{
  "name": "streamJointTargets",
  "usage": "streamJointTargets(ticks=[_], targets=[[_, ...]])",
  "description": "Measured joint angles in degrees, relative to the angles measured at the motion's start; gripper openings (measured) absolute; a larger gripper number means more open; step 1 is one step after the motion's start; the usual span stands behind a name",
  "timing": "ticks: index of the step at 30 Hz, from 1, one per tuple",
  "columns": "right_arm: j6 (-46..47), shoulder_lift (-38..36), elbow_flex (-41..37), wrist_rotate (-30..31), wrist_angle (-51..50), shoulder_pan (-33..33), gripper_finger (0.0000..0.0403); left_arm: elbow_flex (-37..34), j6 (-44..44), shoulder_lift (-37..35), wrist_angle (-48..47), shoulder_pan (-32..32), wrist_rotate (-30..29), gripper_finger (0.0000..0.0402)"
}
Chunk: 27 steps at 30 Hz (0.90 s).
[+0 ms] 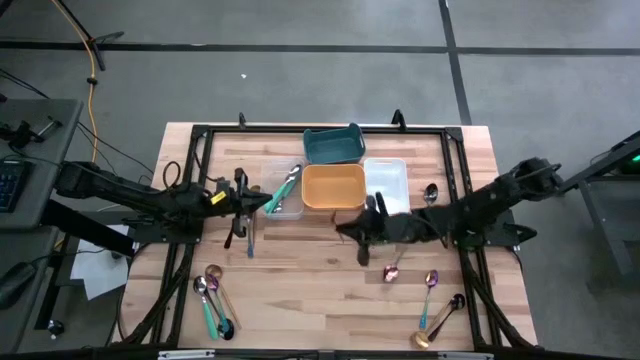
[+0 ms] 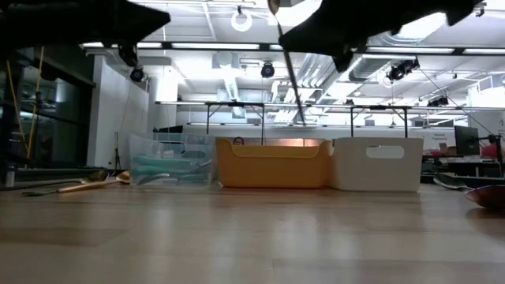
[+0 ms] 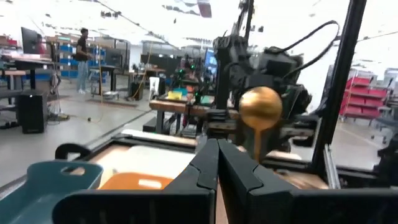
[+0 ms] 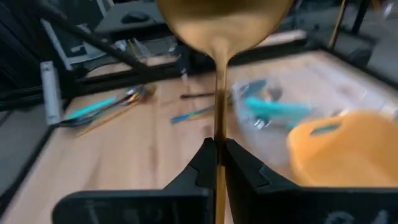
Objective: Sort silverware by color (type)
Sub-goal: Put the gold color spoon in the green bin
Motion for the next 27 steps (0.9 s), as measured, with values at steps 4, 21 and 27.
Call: streamJointTargets(ticks=[4, 21, 27], targets=[[-6.23, 0.02, 0.22, -1.77, 1.38, -3.97, 0.0005, 1.89, -0.82, 0.91, -1.37, -0.06, 4.30, 0.0000], [-11.18, 0.04, -0.02, -4.77, 1.94, -5.82, 0.0005, 2.82, 1.80, 5.03, -0.86, 0.03, 3.65, 0.0000], [-10.87, 0.04, -0.02, -4.76, 1.93, -5.82, 0.0005, 2.82, 1.72, 5.01, -0.82, 0.03, 3.67, 0.0000]])
